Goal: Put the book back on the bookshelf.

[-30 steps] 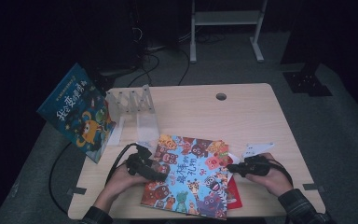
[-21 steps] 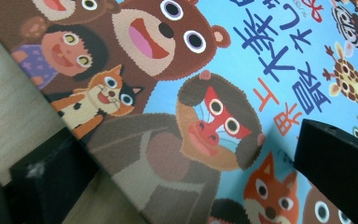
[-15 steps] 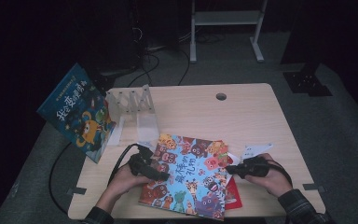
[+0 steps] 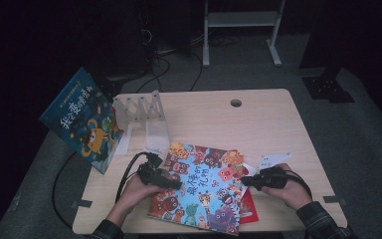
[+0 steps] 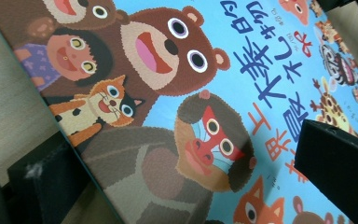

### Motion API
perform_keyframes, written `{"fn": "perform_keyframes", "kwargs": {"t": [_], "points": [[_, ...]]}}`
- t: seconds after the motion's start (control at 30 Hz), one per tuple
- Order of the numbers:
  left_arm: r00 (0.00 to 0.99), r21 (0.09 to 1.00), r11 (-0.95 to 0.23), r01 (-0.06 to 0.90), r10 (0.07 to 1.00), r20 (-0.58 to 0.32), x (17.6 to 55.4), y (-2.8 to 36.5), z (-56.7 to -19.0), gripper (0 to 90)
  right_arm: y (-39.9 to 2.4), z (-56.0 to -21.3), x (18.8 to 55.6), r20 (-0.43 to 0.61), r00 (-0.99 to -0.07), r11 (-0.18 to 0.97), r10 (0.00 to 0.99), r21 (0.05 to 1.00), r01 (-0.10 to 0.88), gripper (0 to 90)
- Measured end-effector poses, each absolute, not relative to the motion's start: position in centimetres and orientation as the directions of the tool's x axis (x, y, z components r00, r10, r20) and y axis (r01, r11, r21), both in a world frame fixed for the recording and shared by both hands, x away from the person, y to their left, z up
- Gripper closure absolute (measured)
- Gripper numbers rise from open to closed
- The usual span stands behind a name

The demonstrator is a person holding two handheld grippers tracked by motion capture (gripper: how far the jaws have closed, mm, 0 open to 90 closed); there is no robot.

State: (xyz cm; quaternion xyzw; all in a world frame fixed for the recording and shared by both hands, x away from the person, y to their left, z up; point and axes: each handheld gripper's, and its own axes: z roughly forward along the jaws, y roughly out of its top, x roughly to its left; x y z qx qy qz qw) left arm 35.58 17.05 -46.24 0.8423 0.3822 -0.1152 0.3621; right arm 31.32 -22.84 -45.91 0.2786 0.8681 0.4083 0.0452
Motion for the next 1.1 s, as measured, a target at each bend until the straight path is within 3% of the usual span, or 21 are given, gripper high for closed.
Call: {"fn": "perform_keyframes", "kwargs": {"t": [1.1], "points": [[0.756,0.638,-0.428,0.64,0.501,-0.421,36.2,16.6,-39.6,0.0,-22.1,-45.8,31.3,0.157,-0.841,0.517,0.517,0.726,0.454,87.9]]}}
